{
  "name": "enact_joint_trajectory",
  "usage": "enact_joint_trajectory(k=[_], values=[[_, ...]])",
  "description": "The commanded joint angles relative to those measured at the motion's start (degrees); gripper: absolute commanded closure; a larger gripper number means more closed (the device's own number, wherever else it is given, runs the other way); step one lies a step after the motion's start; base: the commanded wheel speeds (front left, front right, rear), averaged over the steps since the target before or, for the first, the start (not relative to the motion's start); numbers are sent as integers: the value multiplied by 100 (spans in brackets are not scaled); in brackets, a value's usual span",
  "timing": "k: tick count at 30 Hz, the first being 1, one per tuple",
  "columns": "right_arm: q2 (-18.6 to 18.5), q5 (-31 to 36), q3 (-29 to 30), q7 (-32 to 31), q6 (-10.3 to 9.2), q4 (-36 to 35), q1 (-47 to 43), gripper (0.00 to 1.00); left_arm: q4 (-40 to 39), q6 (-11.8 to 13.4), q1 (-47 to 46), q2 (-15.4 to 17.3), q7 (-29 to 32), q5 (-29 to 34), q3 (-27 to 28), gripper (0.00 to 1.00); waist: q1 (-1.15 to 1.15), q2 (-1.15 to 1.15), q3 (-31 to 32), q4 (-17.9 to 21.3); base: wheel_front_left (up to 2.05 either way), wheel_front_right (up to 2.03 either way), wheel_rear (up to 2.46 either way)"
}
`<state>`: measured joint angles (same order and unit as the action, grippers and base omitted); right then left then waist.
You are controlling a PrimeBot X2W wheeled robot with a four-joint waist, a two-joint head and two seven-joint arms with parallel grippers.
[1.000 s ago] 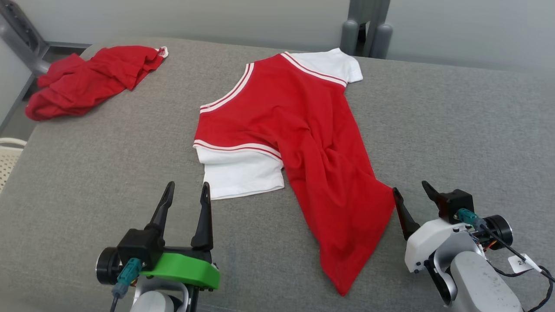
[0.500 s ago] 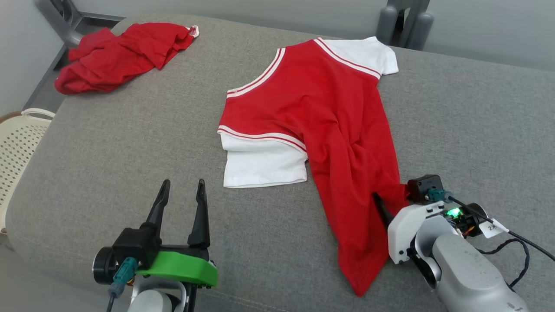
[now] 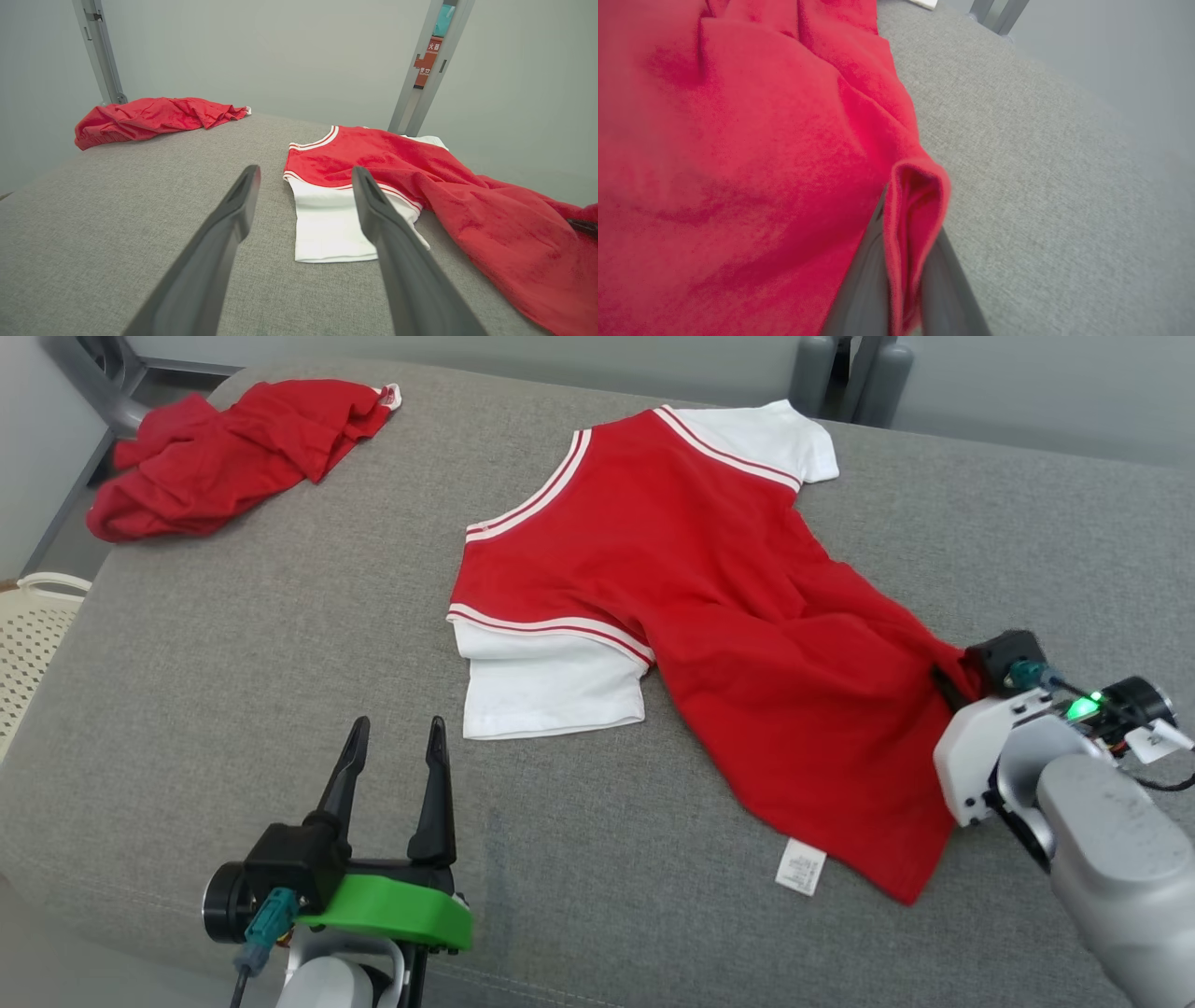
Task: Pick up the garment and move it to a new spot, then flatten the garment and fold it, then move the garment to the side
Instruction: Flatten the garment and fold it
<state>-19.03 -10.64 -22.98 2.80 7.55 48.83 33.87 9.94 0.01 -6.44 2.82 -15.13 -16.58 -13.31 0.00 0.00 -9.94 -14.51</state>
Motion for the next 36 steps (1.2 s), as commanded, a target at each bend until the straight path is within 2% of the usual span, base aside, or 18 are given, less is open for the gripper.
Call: enact_joint_trajectory(k=[1,7,14,15,16,17,22,27,36], values=[[-156,31,8,-68,-12,-9,173,100,-9,-1,-100,13,-2,-8,-25,0,0,0,-59,-4,0,0,0],[-771,206,-27,-264,-12,135,784,100,4,-23,-201,14,-2,-41,-129,0,0,0,-251,-70,0,0,0],[-1177,593,-208,-71,-12,458,1450,100,69,-51,-333,14,-2,-76,-286,0,0,0,-422,-162,0,0,0],[-1199,650,-232,11,-12,526,1511,82,79,-54,-358,14,-2,-74,-312,0,0,0,-445,-169,0,0,0],[-1203,679,-237,84,-12,578,1552,36,88,-52,-376,14,-2,-71,-336,0,0,0,-460,-171,0,0,0],[-1196,712,-214,190,-12,642,1618,0,95,-57,-396,14,-2,-68,-369,0,0,0,-476,-171,0,0,0],[-1020,722,-123,584,-12,920,1792,0,146,-40,-471,14,-2,-78,-467,0,0,0,-474,-108,0,0,0],[-769,655,109,955,-12,1078,1832,0,223,-56,-509,15,-2,19,-433,0,0,0,-311,115,0,0,0],[-236,528,858,1231,-12,652,1272,0,403,-143,-416,60,-2,144,-196,0,0,0,261,703,0,0,0]])
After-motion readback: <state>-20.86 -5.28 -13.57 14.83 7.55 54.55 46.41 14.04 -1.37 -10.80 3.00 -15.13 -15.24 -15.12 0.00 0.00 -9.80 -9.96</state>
